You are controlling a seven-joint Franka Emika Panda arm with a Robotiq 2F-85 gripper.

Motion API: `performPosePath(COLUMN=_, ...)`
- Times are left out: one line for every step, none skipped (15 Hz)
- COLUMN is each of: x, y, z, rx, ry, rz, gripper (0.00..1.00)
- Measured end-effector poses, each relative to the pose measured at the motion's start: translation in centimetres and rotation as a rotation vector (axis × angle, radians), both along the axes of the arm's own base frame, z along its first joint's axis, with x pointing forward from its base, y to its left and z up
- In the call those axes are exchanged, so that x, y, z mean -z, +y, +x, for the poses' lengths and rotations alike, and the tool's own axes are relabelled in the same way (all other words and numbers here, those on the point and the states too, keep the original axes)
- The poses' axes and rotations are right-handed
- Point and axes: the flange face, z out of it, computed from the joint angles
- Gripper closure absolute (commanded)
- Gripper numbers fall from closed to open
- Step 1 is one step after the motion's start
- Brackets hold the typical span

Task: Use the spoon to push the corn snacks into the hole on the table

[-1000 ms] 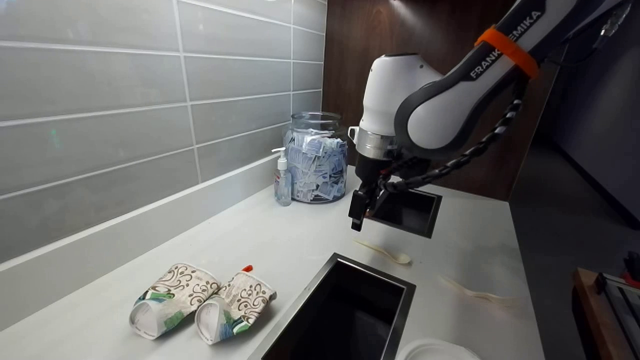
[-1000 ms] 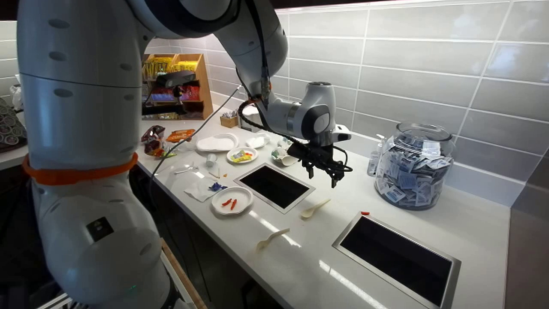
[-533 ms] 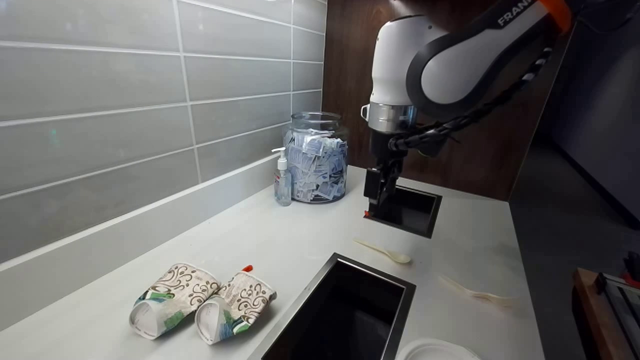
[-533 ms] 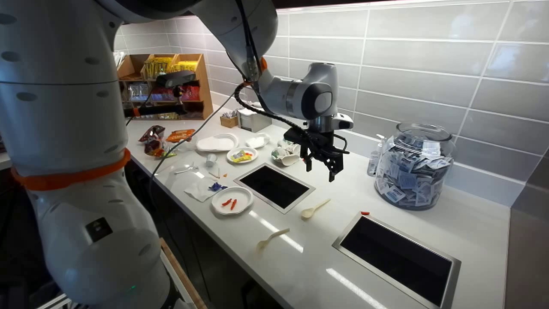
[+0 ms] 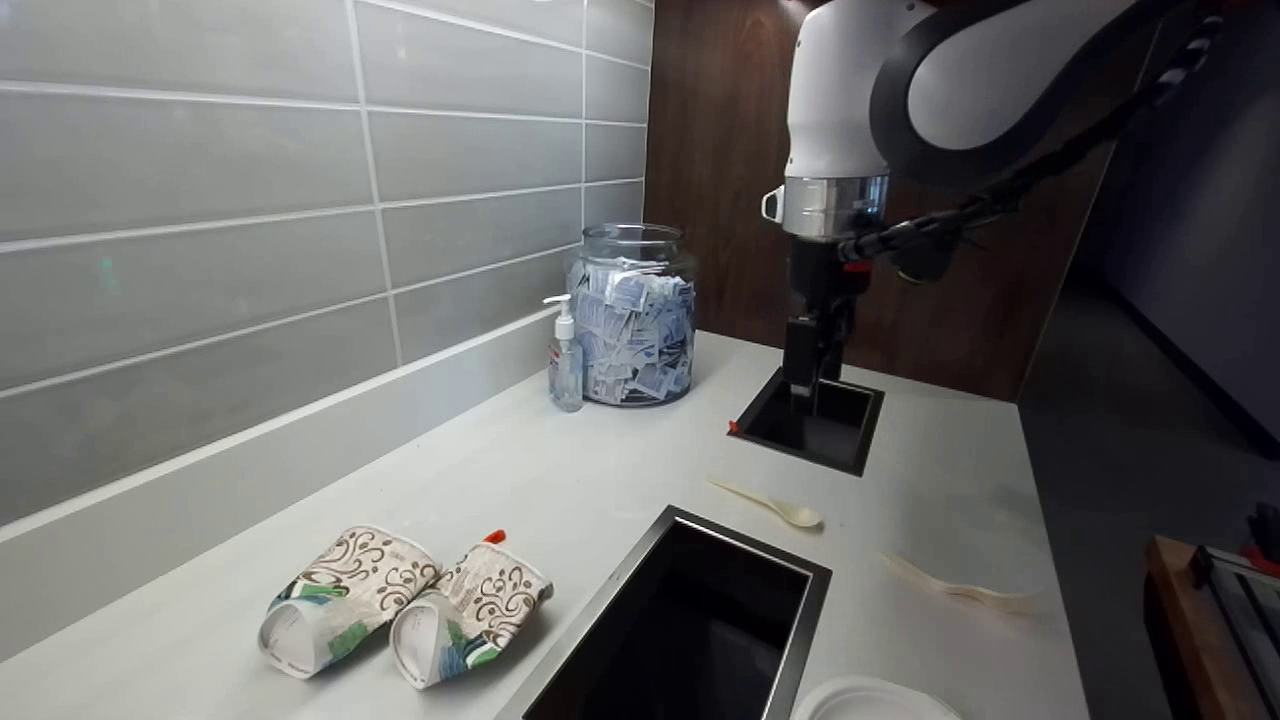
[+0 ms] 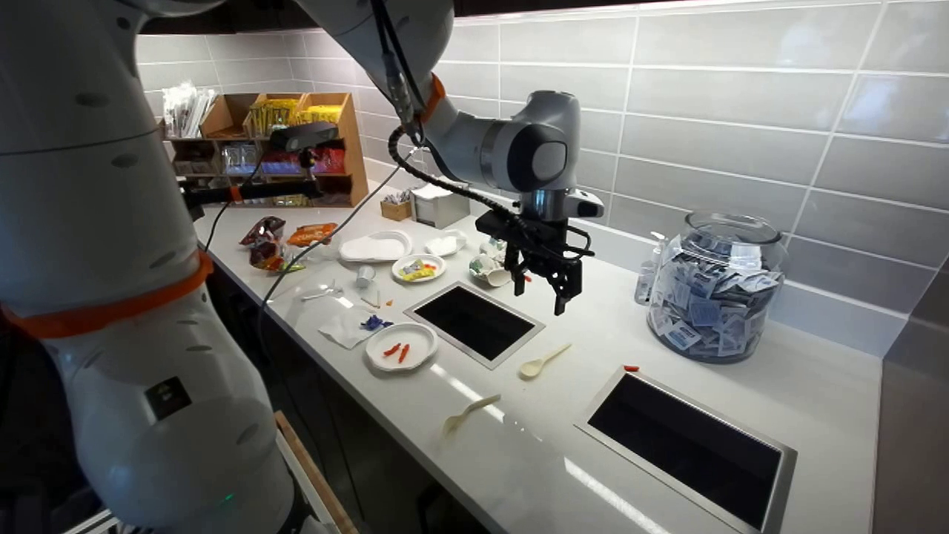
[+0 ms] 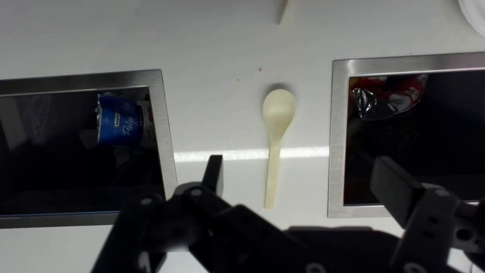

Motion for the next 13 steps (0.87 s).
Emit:
performPosePath(x=-0.2, y=0.0, z=-0.5, rx=0.0, ry=-0.001, rz=0.004, gripper=0.0)
performPosePath(x=-0.5, y=0.0, z=-1.1, rx=0.001, ry=-0.004, rz=0.007, gripper=0.0)
performPosePath(x=-0.7, y=0.1, z=-1.6, rx=0.002, ry=-0.007, rz=0.01, gripper=0.0)
performPosePath(x=-1.0, y=0.1, z=-2.1, rx=0.001, ry=-0.012, rz=0.011, gripper=0.0)
performPosePath(x=-1.3, y=0.1, z=-2.5, rx=0.001, ry=-0.016, rz=0.011, gripper=0.0)
performPosePath(x=-1.6, y=0.1, z=-3.0, rx=0.0, ry=-0.021, rz=0.012, gripper=0.0)
performPosePath(x=-1.9, y=0.2, z=-3.4, rx=0.0, ry=-0.027, rz=0.012, gripper=0.0)
performPosePath(x=-2.2, y=0.2, z=-3.5, rx=-0.001, ry=-0.032, rz=0.012, gripper=0.0)
performPosePath(x=-2.3, y=0.2, z=-3.5, rx=-0.002, ry=-0.034, rz=0.012, gripper=0.0)
performPosePath(x=-2.2, y=0.2, z=-3.4, rx=-0.002, ry=-0.033, rz=0.012, gripper=0.0)
performPosePath(x=-2.1, y=0.2, z=-3.4, rx=-0.002, ry=-0.031, rz=0.012, gripper=0.0)
performPosePath(x=-2.0, y=0.2, z=-3.4, rx=-0.002, ry=-0.029, rz=0.012, gripper=0.0)
performPosePath(x=-2.0, y=0.2, z=-3.4, rx=-0.002, ry=-0.029, rz=0.012, gripper=0.0)
